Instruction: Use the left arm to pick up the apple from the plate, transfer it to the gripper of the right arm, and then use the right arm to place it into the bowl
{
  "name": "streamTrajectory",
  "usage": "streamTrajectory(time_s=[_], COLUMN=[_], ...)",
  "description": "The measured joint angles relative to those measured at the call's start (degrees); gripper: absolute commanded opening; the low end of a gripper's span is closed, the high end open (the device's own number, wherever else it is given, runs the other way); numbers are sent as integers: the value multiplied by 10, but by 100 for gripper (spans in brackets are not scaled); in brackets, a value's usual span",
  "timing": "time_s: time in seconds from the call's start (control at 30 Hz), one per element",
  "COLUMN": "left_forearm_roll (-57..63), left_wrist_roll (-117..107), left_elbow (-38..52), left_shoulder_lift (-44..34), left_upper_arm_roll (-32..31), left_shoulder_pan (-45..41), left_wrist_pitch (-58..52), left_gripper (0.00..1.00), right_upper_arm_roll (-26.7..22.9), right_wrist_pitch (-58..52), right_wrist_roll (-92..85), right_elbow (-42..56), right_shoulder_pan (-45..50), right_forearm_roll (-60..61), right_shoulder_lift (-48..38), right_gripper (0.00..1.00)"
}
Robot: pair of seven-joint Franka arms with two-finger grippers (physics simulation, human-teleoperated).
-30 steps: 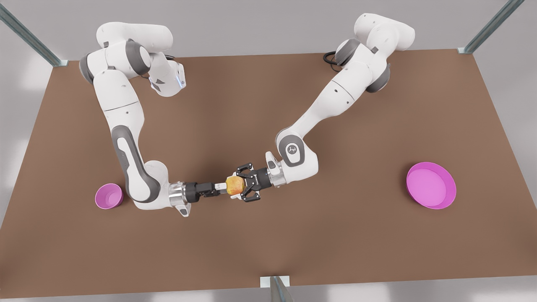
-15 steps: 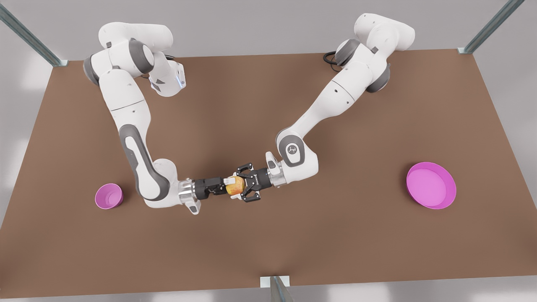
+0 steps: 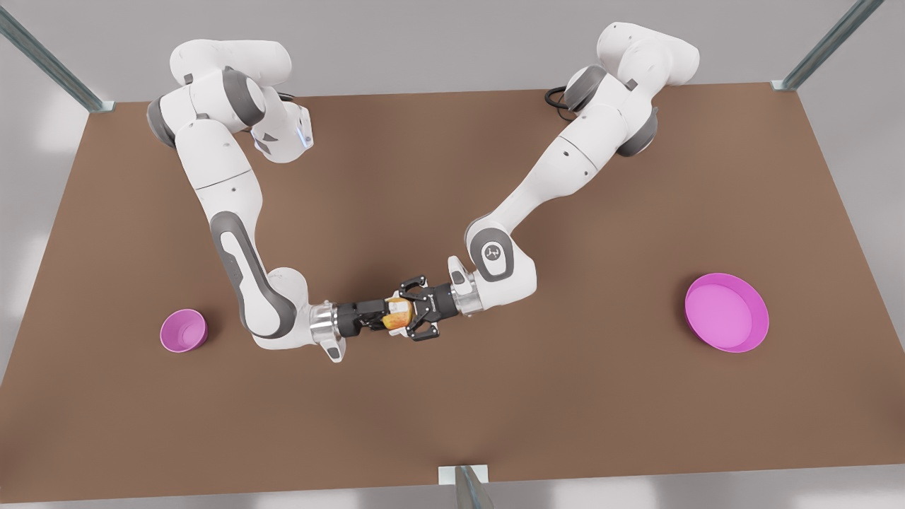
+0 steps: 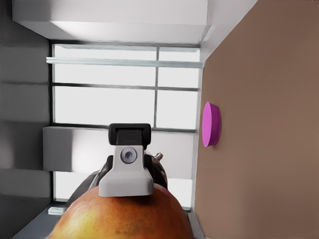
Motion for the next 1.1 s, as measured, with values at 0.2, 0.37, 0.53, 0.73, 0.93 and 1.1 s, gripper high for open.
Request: streamTrajectory(time_s=[0.2, 0.37, 0.53, 0.73, 0.93, 1.1], left_forearm_roll=[2, 3, 9, 52, 635, 910], left_wrist_roll=[-2, -6, -9, -29, -225, -466], left_elbow=[-1, -6, -34, -320, -295, -154], left_shoulder_lift=[0, -2, -8, -199, -408, -448], left_upper_arm_roll=[-1, -2, -2, 3, 49, 124], left_shoulder_pan=[4, 8, 21, 122, 345, 317], left_wrist_pitch=[-2, -4, -6, -10, -255, -508], left_gripper=[99, 99, 99, 99, 100, 100], right_upper_arm_roll=[0, 0, -1, -4, -2, -2], right_wrist_pitch=[2, 2, -2, -6, -18, -40], right_wrist_roll=[-9, -14, -16, -17, -4, 14], right_elbow=[2, 1, 2, 15, 24, 25], right_shoulder_pan=[0, -3, -15, -48, -120, -191], right_forearm_roll=[1, 1, -1, -18, -133, -267], right_shoulder_lift=[0, -1, -3, -7, -17, -30], right_gripper=[65, 65, 65, 65, 65, 65])
